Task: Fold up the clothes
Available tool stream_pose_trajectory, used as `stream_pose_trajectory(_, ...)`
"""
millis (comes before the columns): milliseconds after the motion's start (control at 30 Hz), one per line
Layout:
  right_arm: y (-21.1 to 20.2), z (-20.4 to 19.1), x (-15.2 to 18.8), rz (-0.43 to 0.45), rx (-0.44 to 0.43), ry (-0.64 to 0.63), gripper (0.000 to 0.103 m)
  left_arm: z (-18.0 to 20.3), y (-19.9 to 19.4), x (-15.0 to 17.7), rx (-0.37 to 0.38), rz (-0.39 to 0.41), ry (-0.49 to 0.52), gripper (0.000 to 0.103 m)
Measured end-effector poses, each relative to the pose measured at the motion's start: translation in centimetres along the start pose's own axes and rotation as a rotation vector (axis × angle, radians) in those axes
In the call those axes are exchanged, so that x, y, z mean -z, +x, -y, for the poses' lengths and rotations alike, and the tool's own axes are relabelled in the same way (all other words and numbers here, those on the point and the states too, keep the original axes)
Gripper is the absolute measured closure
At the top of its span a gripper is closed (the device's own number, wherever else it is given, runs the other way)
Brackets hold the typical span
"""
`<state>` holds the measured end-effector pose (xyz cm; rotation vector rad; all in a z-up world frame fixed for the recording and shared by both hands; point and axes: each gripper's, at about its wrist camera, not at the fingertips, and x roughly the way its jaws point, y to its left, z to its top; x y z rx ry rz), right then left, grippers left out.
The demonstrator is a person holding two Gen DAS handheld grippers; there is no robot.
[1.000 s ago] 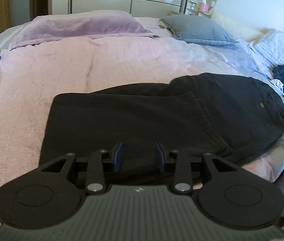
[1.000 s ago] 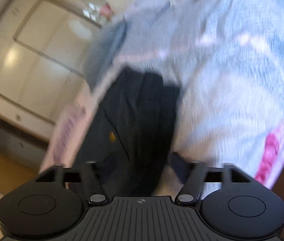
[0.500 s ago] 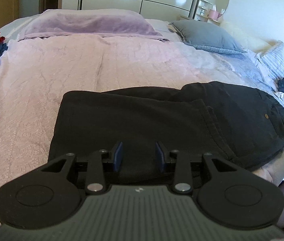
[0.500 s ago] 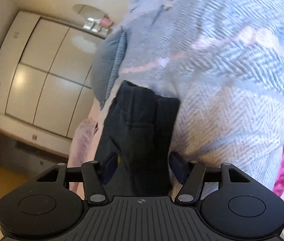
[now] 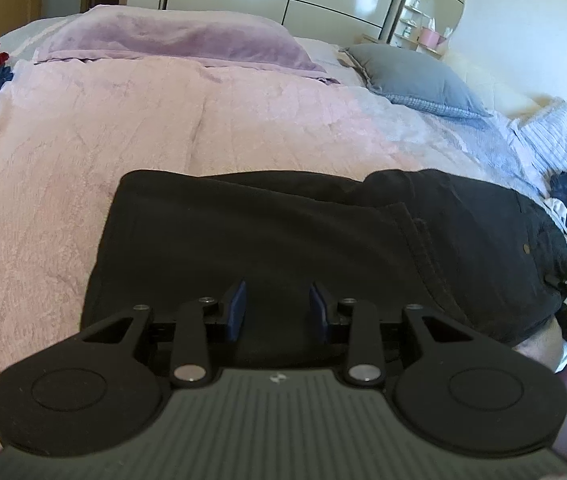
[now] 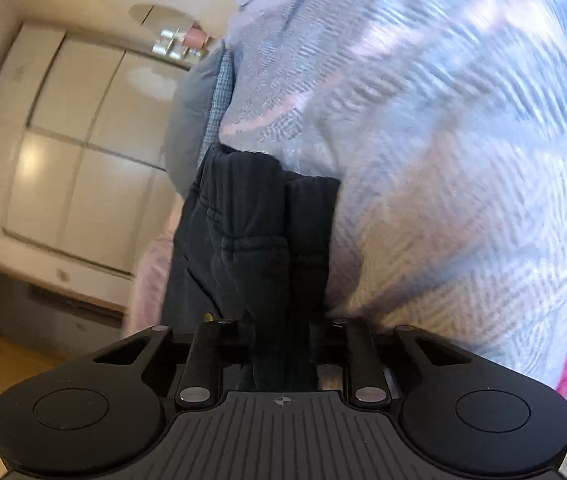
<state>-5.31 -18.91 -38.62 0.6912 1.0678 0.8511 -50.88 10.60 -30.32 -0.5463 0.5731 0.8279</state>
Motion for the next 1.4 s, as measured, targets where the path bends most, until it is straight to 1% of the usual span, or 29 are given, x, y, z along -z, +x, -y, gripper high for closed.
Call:
stream_pose_trajectory(33, 0.0, -1.7, 0.2, 0.010, 0.068, -0.103, 0.085, -0.2, -0.2, 0.0, -0.005, 0.006, -0.003, 0.073)
stream_pose_trajectory(67, 0.2, -4.0, 0.9, 0.029, 0.147, -0.249, 0.086, -0.4, -0.5, -0.1, -0.010, 0.013, -0.008, 0.073)
stream_pose_trajectory(133, 0.8, -9.2, 3.5, 0.089, 0.304, -0.589, 0.088, -1.3, -1.2, -0.2, -0.018, 0.031, -0.026, 0.073)
stream_pose_trajectory(167, 1.1, -11.7, 5.5, 0.140, 0.365, -0.774, 0.089, -1.8, -1.6, -0.2, -0.023, 0.042, -0.038, 0.073)
stream_pose_trajectory(200, 0.9, -13.9, 7.8, 0.195, 0.388, -0.926, 0.089, -2.3, -2.1, -0.2, -0.029, 0.051, -0.051, 0.073)
stream_pose_trajectory(233, 0.4, -15.7, 10.1, 0.249, 0.384, -1.050, 0.089, -3.0, -2.5, -0.2, -0.036, 0.061, -0.064, 0.073)
stream_pose_trajectory(267, -0.1, -17.5, 12.1, 0.293, 0.356, -1.147, 0.089, -3.7, -3.0, -0.1, -0.045, 0.070, -0.078, 0.073)
stream_pose_trajectory(367, -0.9, -22.3, 17.7, 0.344, 0.173, -1.340, 0.089, -5.9, -4.3, -0.1, -0.057, 0.088, -0.127, 0.073)
stream_pose_trajectory(433, -1.0, -23.9, 22.4, 0.320, 0.055, -1.475, 0.088, -7.4, -5.2, 0.0, -0.062, 0.099, -0.164, 0.073)
stream_pose_trajectory(500, -1.0, -25.1, 27.4, 0.280, -0.063, -1.608, 0.082, -8.9, -6.1, 0.2, -0.060, 0.107, -0.209, 0.074)
stream_pose_trajectory(533, -0.7, -25.1, 29.4, 0.252, -0.092, -1.669, 0.081, -9.6, -6.5, 0.4, -0.054, 0.107, -0.234, 0.074)
stream_pose_trajectory(600, 0.6, -24.0, 32.4, 0.182, -0.096, -1.781, 0.075, -11.0, -7.1, 0.7, -0.036, 0.102, -0.280, 0.075)
stream_pose_trajectory(667, 1.9, -22.9, 35.4, 0.109, -0.100, -1.892, 0.074, -11.9, -7.6, 1.1, -0.015, 0.094, -0.315, 0.075)
stream_pose_trajectory(700, 2.6, -22.4, 36.9, 0.071, -0.101, -1.946, 0.066, -12.2, -7.9, 1.2, -0.004, 0.090, -0.328, 0.075)
stream_pose_trajectory(767, 3.9, -21.3, 39.9, -0.006, -0.105, -2.055, 0.061, -12.5, -7.9, 1.3, 0.030, 0.085, -0.341, 0.074)
stream_pose_trajectory(800, 3.9, -21.2, 40.2, -0.029, -0.113, -2.061, 0.056, -12.6, -7.9, 1.3, 0.047, 0.082, -0.347, 0.073)
stream_pose_trajectory(833, 3.3, -21.5, 39.3, -0.035, -0.128, -2.026, 0.051, -12.6, -7.5, 1.2, 0.077, 0.077, -0.364, 0.072)
stream_pose_trajectory(867, 2.7, -21.9, 38.5, -0.042, -0.142, -1.990, 0.035, -12.6, -7.1, 1.1, 0.110, 0.071, -0.385, 0.072)
stream_pose_trajectory(900, 2.2, -22.2, 37.7, -0.049, -0.156, -1.954, 0.025, -12.6, -6.7, 0.9, 0.142, 0.066, -0.405, 0.071)
stream_pose_trajectory(967, 1.0, -22.7, 35.4, -0.034, -0.139, -1.838, 0.024, -12.6, -5.8, 0.6, 0.208, 0.055, -0.445, 0.069)
stream_pose_trajectory(1033, -0.3, -23.2, 33.0, -0.013, -0.109, -1.707, 0.024, -12.6, -4.8, 0.5, 0.298, 0.048, -0.508, 0.065)
stream_pose_trajectory(1100, -1.5, -23.6, 30.5, 0.008, -0.079, -1.575, 0.024, -12.7, -3.4, 0.3, 0.391, 0.033, -0.573, 0.055)
stream_pose_trajectory(1133, -1.8, -23.4, 29.1, 0.004, -0.054, -1.484, 0.024, -12.8, -2.5, 0.2, 0.424, 0.015, -0.598, 0.054)
stream_pose_trajectory(1200, -2.0, -22.1, 26.0, -0.032, 0.012, -1.253, 0.024, -12.8, -0.7, 0.0, 0.446, -0.027, -0.627, 0.052)
stream_pose_trajectory(1233, -1.8, -21.3, 24.4, -0.058, 0.024, -1.125, 0.024, -12.8, 0.0, -0.2, 0.445, -0.043, -0.620, 0.051)
stream_pose_trajectory(1267, -1.4, -20.5, 22.9, -0.093, 0.017, -0.985, 0.024, -12.7, 0.7, -0.5, 0.441, -0.058, -0.609, 0.051)
stream_pose_trajectory(1333, -0.6, -18.6, 20.1, -0.164, 0.002, -0.709, 0.024, -12.5, 1.9, -1.0, 0.447, -0.083, -0.580, 0.046)
stream_pose_trajectory(1367, -0.1, -17.6, 19.1, -0.202, -0.007, -0.575, 0.024, -12.3, 2.4, -1.4, 0.453, -0.097, -0.566, 0.044)
stream_pose_trajectory(1400, 0.3, -16.7, 18.4, -0.233, -0.016, -0.460, 0.024, -12.1, 2.9, -1.7, 0.459, -0.113, -0.553, 0.043)
